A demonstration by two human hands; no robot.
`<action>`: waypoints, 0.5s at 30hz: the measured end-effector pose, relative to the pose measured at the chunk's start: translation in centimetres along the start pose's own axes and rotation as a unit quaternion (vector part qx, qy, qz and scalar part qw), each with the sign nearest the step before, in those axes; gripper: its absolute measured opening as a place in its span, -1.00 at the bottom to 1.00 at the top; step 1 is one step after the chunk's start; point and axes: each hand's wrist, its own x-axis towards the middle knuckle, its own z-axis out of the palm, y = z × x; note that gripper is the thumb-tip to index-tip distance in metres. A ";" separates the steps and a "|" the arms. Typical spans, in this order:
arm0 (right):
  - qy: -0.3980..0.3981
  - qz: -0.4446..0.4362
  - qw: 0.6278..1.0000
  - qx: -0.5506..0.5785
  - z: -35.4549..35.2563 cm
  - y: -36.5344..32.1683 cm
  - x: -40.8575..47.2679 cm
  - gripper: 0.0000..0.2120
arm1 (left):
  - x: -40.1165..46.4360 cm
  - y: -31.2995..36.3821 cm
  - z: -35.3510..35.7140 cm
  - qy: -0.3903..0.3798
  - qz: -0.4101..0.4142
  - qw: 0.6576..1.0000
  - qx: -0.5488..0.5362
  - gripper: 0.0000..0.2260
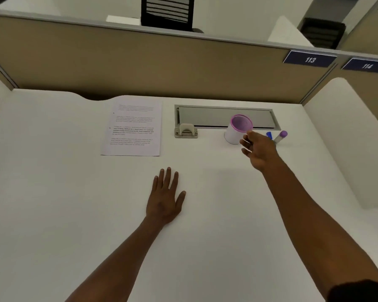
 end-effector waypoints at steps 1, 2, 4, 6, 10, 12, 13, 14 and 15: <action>0.009 -0.020 0.999 -0.029 0.0 -1.1 1.0 -0.83 | 0.0 0.0 0.1 0.000 -0.002 1.000 -0.001 -0.38; 0.017 -0.040 0.997 -0.063 0.0 -2.2 2.0 -0.85 | 0.0 0.1 0.2 -0.001 -0.004 1.000 -0.002 -0.38; 0.040 -0.082 0.986 -0.136 0.4 -3.8 3.9 -0.94 | 0.1 0.2 0.2 -0.004 -0.008 1.000 0.007 -0.37; 0.066 -0.127 0.965 -0.220 0.7 -4.7 6.0 -0.87 | 0.1 0.1 0.1 0.001 -0.007 1.000 0.012 -0.38; 0.102 -0.197 0.893 -0.391 1.1 -5.0 9.3 -0.84 | 0.1 0.0 0.1 0.015 -0.006 1.000 -0.006 -0.37; 0.097 -0.207 0.866 -0.445 1.3 -5.1 10.4 -0.86 | 0.2 0.1 0.2 0.020 -0.011 1.000 -0.011 -0.37; 0.091 -0.208 0.854 -0.468 1.5 -5.1 10.8 -0.86 | 0.2 0.1 0.2 0.019 -0.014 1.000 -0.010 -0.37; 0.085 -0.211 0.838 -0.495 1.6 -5.0 11.3 -0.86 | 0.3 0.1 0.2 0.018 -0.016 1.000 -0.008 -0.37; 0.079 -0.214 0.819 -0.527 1.7 -4.9 11.7 -0.85 | 0.3 0.1 0.3 0.018 -0.017 1.000 -0.006 -0.37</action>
